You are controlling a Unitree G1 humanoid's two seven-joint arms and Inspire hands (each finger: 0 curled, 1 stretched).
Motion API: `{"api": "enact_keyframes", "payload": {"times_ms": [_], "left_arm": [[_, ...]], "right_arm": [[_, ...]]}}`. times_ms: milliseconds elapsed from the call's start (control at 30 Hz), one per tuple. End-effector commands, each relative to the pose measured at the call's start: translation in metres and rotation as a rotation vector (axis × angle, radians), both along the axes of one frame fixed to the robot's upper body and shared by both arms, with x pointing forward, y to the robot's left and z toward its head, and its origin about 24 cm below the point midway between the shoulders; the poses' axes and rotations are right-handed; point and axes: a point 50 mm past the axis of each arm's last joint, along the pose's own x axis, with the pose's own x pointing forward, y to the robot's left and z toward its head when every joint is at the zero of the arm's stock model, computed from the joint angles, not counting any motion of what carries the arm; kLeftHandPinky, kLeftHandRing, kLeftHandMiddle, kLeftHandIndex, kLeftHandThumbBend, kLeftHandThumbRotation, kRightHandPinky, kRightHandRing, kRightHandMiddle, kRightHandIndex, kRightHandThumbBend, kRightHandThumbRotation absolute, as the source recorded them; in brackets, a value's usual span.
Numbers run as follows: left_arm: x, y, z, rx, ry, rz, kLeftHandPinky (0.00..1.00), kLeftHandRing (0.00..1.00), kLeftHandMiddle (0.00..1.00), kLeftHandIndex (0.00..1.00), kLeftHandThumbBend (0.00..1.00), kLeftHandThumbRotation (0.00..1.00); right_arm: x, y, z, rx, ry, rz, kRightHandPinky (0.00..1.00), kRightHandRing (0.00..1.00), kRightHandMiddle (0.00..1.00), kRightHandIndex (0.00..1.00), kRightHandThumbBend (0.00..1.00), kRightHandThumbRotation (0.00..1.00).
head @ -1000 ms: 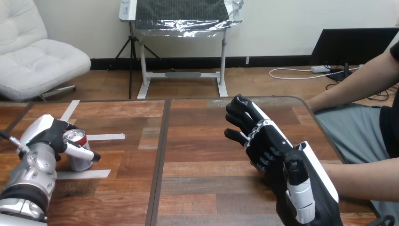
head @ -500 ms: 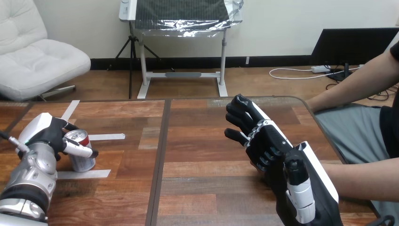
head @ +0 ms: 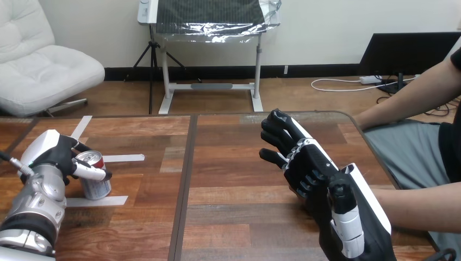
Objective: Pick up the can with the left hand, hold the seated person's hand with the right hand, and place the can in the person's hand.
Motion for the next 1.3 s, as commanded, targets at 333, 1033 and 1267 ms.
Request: {"api": "enact_keyframes", "payload": {"times_ms": [333,1033,1267], "left_arm": [[0.0099,-0.0036,0.0142,0.022,-0.068,-0.014,0.47,0.55,0.59,0.59,0.67,0.0],[0.0106,-0.0053,0.0149,0.037,-0.091,-0.015,0.42,0.51,0.55,0.51,0.66,0.0],[0.0103,-0.0054,0.0147,0.035,-0.1,-0.014,0.41,0.48,0.53,0.5,0.69,0.0]], "right_arm": [[0.0055,0.0022,0.0174,0.021,-0.099,0.008,0.91,0.96,0.95,0.95,0.77,1.0],[0.0046,0.0012,0.0177,0.024,-0.101,-0.002,0.91,0.96,0.95,0.96,0.77,1.0],[0.0044,0.0008,0.0176,0.028,-0.101,-0.002,0.92,0.96,0.95,0.96,0.76,1.0]]}}
